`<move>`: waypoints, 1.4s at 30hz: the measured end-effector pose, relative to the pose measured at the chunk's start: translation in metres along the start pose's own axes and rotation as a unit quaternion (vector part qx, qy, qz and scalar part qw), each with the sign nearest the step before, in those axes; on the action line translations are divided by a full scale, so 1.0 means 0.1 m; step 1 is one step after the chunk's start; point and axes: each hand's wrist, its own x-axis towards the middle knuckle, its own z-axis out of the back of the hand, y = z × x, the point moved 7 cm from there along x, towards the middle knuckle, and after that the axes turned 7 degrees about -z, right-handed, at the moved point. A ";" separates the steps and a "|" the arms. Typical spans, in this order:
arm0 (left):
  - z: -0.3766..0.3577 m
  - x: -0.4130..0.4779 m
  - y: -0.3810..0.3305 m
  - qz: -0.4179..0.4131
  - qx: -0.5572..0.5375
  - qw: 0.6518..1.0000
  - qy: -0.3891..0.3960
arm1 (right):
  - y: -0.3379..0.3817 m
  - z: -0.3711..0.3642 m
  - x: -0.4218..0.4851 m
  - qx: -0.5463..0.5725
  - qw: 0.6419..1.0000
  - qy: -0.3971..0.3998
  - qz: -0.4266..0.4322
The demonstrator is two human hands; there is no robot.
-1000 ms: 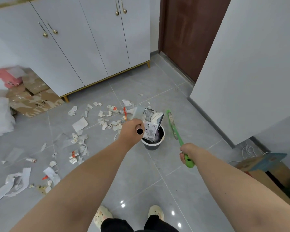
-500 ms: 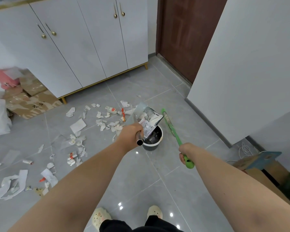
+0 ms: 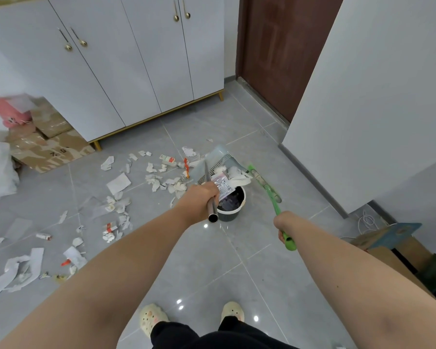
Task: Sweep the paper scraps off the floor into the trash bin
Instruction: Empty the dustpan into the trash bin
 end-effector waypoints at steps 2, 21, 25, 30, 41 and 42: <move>0.03 -0.02 -0.03 -0.014 0.004 1.000 0.006 | 0.00 0.02 -0.07 -0.025 1.000 -0.001 0.008; 0.23 -0.16 0.13 0.125 0.009 0.979 -0.158 | -0.12 -0.05 -0.45 -0.239 0.967 -0.059 0.066; 0.33 -0.19 0.11 0.133 -0.004 0.970 -0.206 | -0.11 -0.04 -0.46 -0.323 0.932 -0.133 0.095; 0.42 -0.23 0.19 0.163 -0.031 0.953 -0.253 | -0.14 0.02 -0.43 -0.380 0.896 -0.217 0.079; 0.46 -0.25 0.20 0.161 -0.003 0.949 -0.272 | 0.05 0.17 -0.51 -0.447 0.834 -0.301 0.121; 0.46 -0.24 0.19 0.162 -0.003 0.949 -0.270 | 0.04 0.23 -0.53 -0.436 0.835 -0.313 0.126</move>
